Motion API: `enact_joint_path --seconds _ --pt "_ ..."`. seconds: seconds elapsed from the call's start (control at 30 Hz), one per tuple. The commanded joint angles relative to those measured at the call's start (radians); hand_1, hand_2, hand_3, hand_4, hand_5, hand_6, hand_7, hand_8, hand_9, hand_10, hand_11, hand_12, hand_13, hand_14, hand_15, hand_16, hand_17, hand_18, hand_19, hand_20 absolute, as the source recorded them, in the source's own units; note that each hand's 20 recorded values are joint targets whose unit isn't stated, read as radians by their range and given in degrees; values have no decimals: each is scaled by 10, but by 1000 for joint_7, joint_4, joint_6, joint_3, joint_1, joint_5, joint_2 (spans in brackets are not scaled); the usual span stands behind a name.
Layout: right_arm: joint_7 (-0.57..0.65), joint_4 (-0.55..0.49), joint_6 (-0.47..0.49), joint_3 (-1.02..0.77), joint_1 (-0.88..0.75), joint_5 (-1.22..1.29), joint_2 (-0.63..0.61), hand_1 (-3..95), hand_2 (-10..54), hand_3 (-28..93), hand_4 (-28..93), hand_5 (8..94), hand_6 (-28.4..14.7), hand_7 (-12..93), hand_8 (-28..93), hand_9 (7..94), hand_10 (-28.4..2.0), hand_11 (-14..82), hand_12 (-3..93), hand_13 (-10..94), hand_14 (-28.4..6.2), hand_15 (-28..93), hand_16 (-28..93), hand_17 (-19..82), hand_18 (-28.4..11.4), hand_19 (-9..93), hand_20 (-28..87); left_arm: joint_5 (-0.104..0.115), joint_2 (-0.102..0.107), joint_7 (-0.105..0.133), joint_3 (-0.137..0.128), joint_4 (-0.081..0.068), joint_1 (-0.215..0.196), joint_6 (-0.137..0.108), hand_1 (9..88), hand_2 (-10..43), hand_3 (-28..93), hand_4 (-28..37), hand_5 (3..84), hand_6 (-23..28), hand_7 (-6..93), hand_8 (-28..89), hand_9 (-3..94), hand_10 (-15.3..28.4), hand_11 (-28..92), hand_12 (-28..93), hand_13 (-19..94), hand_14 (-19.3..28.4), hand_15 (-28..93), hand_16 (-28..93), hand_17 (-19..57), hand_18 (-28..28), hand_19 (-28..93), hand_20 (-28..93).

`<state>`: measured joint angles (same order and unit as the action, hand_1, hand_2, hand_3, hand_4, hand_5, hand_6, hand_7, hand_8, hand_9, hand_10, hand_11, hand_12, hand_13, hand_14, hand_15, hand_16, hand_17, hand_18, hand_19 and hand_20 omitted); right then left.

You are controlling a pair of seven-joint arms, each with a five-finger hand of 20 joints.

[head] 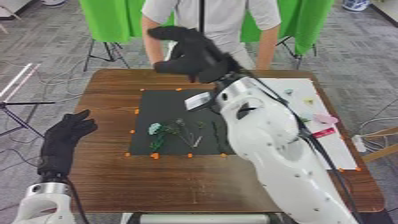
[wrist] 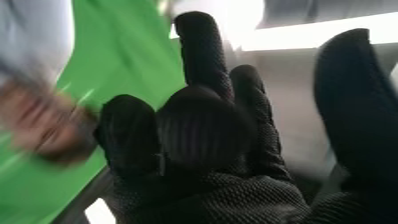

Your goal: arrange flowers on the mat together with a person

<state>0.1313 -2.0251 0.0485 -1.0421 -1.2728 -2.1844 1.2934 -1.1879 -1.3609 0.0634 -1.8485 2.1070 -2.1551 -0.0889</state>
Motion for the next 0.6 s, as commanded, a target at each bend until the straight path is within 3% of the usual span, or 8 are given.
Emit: enact_joint_path --seconds 0.03,0.1,0.17,0.23,0.3,0.4,0.47,0.6 --pt "-276 -100 -74 -446 -549 686 -25 253 -31 691 -150 564 12 127 -90 723 -133 114 160 785 -91 337 290 367 -189 669 427 -5 -15 17 17 -2 -10 5 217 71 633 -283 485 63 137 -44 465 160 206 149 380 209 247 6 29 144 168 156" --pt "-302 -122 -99 -524 -655 774 21 205 4 712 -154 563 5 126 -90 644 -144 90 153 605 -137 201 260 273 -167 410 384 5 -9 47 33 -10 -4 5 217 68 637 -283 485 63 137 -45 466 160 206 149 382 209 249 7 29 144 168 156" --pt "-331 -120 -205 -554 -725 808 47 156 22 732 -156 468 7 105 -82 538 -148 68 138 492 -145 145 241 242 -162 253 353 19 -2 89 63 -25 8 -2 217 65 640 -283 488 63 139 -44 472 159 211 150 385 209 251 7 30 144 167 156" --pt "-343 -103 -233 -590 -768 838 61 133 25 750 -164 367 6 88 -76 472 -146 55 125 435 -139 124 213 234 -161 194 332 34 4 153 84 -43 16 11 220 60 647 -283 492 61 143 -44 479 157 216 152 392 208 255 8 32 144 165 155" --pt "-345 -99 -205 -623 -801 865 74 88 28 778 -173 281 -3 73 -76 399 -145 36 105 334 -118 82 153 205 -157 104 285 55 14 202 114 -59 33 -12 224 54 656 -282 496 61 148 -46 490 153 224 153 403 206 259 8 39 142 158 153" --pt "-384 -96 -157 -634 -807 906 113 65 31 786 -181 261 -7 71 -78 370 -144 30 93 294 -106 69 114 190 -149 60 259 76 21 260 139 -71 52 -33 230 47 662 -280 505 61 153 -48 500 150 230 153 412 203 260 6 51 137 141 150" --pt "-418 -89 -156 -624 -796 905 131 59 33 789 -183 269 -8 75 -80 370 -143 30 91 292 -104 71 108 190 -147 56 257 78 20 279 151 -73 62 -49 231 42 667 -277 509 58 158 -49 504 151 232 152 414 201 258 5 54 136 135 151" --pt "-433 -86 -150 -616 -777 930 134 55 35 796 -184 266 -10 79 -83 376 -140 33 91 295 -99 81 95 192 -143 47 257 70 26 278 161 -80 85 -19 233 37 672 -274 512 58 165 -51 509 149 235 153 416 198 257 5 56 133 128 155"
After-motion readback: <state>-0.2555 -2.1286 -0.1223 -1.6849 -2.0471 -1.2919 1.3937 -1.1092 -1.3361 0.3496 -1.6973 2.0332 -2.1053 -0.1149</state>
